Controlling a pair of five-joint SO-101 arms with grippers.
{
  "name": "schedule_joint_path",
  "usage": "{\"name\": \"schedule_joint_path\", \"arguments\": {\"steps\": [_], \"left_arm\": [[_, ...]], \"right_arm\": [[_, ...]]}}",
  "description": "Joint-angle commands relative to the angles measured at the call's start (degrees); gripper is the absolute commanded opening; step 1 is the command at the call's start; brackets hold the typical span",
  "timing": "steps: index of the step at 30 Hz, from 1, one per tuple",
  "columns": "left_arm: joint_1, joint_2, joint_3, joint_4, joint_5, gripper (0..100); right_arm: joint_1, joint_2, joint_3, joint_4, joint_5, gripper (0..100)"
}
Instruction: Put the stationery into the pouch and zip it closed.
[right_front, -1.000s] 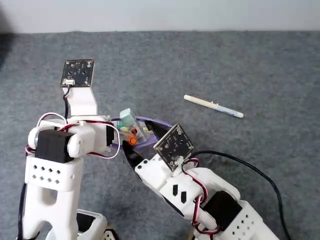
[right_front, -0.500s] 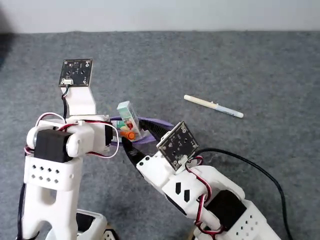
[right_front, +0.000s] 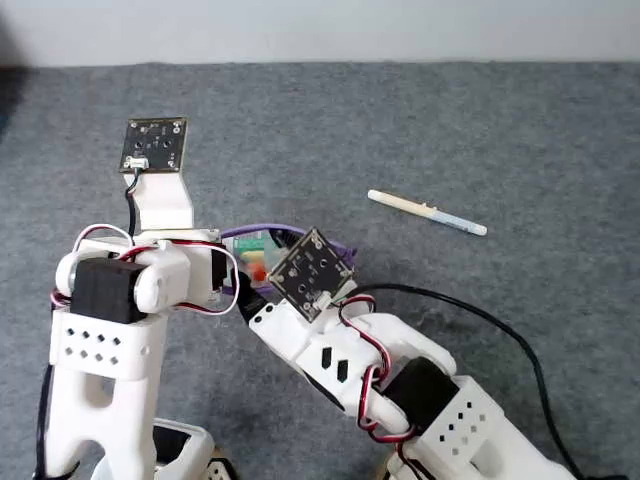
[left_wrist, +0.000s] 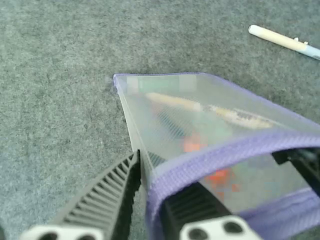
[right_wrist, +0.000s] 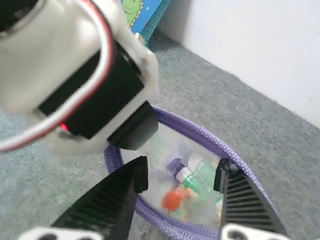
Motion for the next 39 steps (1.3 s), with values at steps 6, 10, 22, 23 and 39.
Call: {"name": "schedule_joint_path", "arguments": {"steps": [6,10,22,23,39], "left_arm": [[-0.1,-0.1,-1.9,-1.1,0.7,1],[-0.1,-0.1,-1.9,-1.1,0.7,1],[-0.1,-0.2,-2.0,-1.1,0.4,1],[-0.1,-0.2,-2.0,-1.1,0.4,1],[-0.1,-0.2,-1.9,-0.3,0.3,1]], "right_arm": [[3.0,-4.5,-12.4,15.3,0.6,25.3],[10.0,-5.6,-17.4,21.0,0.4,25.2],[34.8,18.9,-28.0,22.4,0.8,25.2],[35.4,22.3,-29.0,22.4,1.6,25.2],[40.7,78.5,-66.8,31.8,22.9,25.2]]}}
